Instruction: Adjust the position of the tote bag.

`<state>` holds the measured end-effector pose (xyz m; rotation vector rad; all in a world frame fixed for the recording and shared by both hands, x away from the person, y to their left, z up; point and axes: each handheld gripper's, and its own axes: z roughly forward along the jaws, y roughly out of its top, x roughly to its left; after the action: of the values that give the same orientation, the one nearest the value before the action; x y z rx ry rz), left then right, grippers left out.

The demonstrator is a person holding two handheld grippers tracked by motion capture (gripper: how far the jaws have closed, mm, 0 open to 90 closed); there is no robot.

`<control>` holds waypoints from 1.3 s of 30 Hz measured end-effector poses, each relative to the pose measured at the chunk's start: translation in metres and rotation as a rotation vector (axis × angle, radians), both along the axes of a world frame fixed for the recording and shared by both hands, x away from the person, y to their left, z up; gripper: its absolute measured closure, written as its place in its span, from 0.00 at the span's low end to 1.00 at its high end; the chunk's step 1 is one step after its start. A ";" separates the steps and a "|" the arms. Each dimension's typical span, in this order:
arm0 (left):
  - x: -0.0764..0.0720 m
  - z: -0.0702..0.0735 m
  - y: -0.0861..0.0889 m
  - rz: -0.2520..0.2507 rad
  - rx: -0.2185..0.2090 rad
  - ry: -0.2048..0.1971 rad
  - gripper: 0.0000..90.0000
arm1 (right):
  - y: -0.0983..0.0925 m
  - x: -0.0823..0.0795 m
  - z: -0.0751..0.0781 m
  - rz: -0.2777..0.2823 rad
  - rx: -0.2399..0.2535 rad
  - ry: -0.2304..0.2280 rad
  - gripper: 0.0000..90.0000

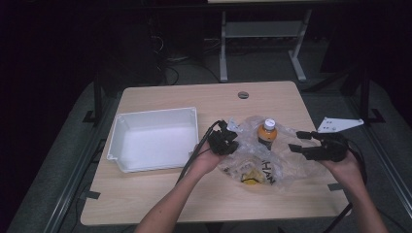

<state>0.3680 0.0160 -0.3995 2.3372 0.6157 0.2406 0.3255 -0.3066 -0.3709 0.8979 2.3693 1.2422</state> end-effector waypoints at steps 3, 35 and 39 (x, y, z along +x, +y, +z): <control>0.000 -0.002 -0.002 0.002 0.012 -0.003 0.98 | -0.001 0.015 0.001 -0.015 -0.022 0.008 0.44; 0.001 -0.035 -0.009 0.054 0.069 0.047 0.99 | 0.012 0.061 -0.056 -0.065 -0.166 0.264 1.00; -0.001 -0.045 -0.011 0.056 0.082 0.065 0.99 | 0.008 0.059 -0.067 -0.081 -0.159 0.296 1.00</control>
<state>0.3671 0.0054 -0.4446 2.4172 0.7162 0.2199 0.3844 -0.2982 -0.4381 1.1821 2.5819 0.9278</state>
